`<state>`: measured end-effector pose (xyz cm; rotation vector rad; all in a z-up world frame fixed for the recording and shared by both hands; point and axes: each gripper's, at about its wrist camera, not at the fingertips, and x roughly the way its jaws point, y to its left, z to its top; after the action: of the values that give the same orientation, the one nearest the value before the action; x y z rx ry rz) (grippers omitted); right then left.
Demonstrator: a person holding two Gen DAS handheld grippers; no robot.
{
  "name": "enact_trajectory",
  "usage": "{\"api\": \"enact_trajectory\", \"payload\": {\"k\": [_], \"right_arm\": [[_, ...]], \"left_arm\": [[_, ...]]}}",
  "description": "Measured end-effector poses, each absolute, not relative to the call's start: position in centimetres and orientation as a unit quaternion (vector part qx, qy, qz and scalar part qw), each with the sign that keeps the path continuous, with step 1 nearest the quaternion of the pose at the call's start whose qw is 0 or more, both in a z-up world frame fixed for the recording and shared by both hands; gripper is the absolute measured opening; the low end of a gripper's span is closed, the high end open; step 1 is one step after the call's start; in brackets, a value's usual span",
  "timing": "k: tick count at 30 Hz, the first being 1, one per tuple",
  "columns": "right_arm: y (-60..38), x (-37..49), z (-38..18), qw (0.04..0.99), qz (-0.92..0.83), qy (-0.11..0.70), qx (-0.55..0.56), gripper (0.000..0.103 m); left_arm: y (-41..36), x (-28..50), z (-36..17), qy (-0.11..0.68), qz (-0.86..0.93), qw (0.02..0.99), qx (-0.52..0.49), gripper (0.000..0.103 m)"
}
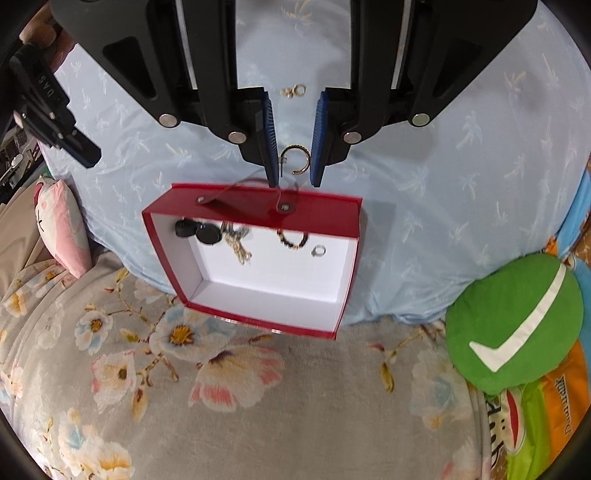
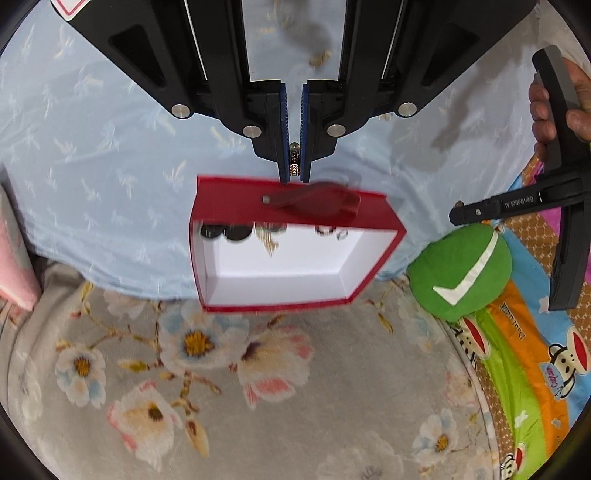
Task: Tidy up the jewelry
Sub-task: 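Carry both earrings into the red box and open both tools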
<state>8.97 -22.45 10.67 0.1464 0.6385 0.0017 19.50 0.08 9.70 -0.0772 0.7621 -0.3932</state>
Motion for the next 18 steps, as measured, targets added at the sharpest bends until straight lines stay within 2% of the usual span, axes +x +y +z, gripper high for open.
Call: {"api": "enact_trajectory", "payload": {"k": [11, 18], "right_arm": [[-24.1, 16.5, 16.6, 0.969, 0.001, 0.245, 0.047, 0.004], [-25.0, 23.5, 18.0, 0.970, 0.007, 0.240, 0.041, 0.004]], "left_arm": [[-3.5, 25.2, 13.7, 0.318, -0.198, 0.927, -0.013, 0.017], [-6.5, 31.0, 14.8, 0.301, -0.200, 0.932, -0.003, 0.017]]}}
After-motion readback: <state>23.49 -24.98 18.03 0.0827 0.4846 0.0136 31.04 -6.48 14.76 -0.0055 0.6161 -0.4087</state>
